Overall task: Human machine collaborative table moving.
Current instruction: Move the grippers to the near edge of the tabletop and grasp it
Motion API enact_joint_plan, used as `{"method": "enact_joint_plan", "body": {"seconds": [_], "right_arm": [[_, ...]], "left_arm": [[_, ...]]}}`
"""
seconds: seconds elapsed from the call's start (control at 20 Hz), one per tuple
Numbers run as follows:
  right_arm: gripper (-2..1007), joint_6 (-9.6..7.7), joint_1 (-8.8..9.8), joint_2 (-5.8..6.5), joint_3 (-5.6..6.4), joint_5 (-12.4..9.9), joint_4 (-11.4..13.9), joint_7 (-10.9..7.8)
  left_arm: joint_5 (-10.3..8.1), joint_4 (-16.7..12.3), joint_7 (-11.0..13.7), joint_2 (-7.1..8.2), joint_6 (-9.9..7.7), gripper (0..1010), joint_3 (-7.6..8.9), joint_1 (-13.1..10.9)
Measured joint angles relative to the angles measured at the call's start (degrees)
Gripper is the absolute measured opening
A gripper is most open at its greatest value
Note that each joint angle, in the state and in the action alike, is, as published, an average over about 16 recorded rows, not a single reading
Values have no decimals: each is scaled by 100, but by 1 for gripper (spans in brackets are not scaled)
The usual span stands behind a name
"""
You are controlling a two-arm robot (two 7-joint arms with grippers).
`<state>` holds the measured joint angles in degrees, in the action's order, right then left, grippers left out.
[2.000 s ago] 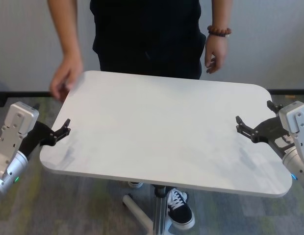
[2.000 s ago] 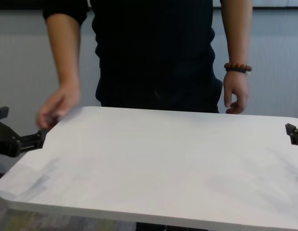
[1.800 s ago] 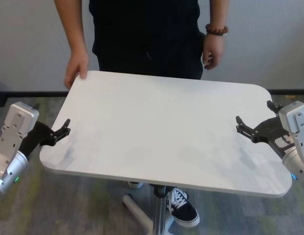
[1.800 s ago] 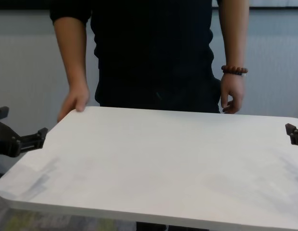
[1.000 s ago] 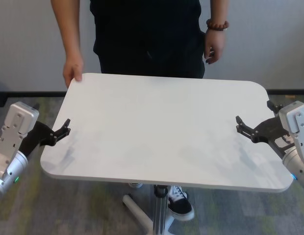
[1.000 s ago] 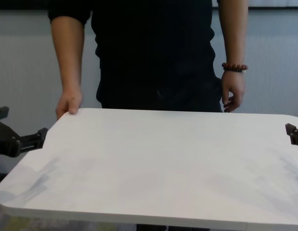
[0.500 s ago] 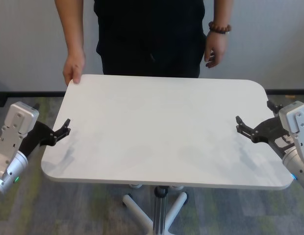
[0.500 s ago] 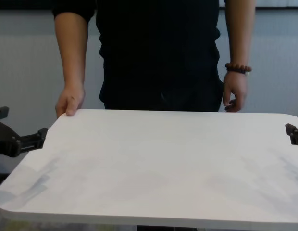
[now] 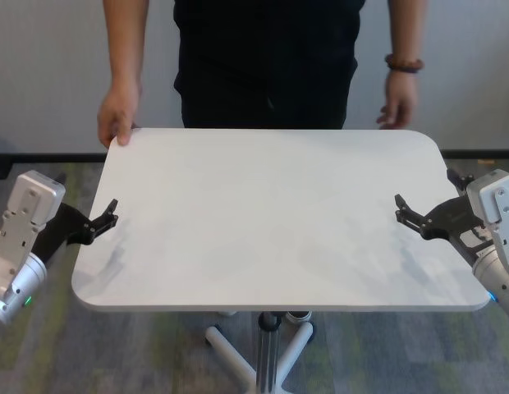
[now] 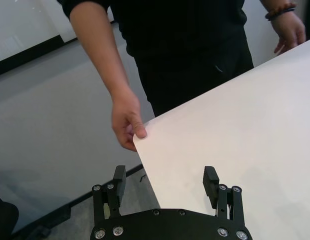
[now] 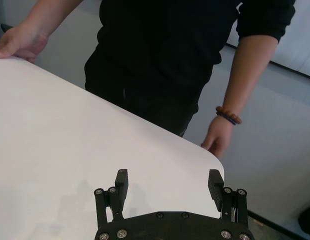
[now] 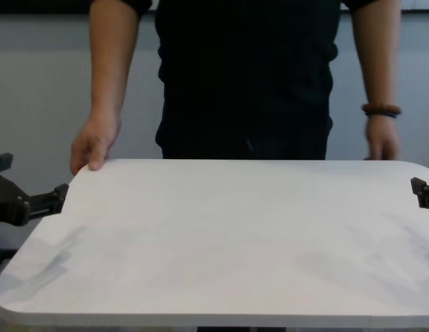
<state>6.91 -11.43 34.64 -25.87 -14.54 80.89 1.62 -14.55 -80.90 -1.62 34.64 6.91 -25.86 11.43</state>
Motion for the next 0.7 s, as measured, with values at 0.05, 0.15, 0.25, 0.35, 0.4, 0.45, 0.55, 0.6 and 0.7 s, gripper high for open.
{"method": "enact_joint_plan", "body": {"seconds": [0.05,0.15,0.25,0.35,0.4,0.45,0.55,0.6,0.7], "right_arm": [[1005,0,0,0,0,0,0,0],[1005,0,0,0,0,0,0,0],[1005,0,0,0,0,0,0,0],[1005,0,0,0,0,0,0,0],[1005,0,0,0,0,0,0,0],[1005,0,0,0,0,0,0,0],[1005,0,0,0,0,0,0,0],[1005,0,0,0,0,0,0,0],[1005,0,0,0,0,0,0,0]], "left_arm": [[0,0,0,0,0,1001,0,0],[0,0,0,0,0,1001,0,0],[0,0,0,0,0,1001,0,0],[0,0,0,0,0,1001,0,0],[0,0,0,0,0,1001,0,0],[0,0,0,0,0,1001,0,0],[0,0,0,0,0,1001,0,0],[0,0,0,0,0,1001,0,0],[0,0,0,0,0,1001,0,0]]}}
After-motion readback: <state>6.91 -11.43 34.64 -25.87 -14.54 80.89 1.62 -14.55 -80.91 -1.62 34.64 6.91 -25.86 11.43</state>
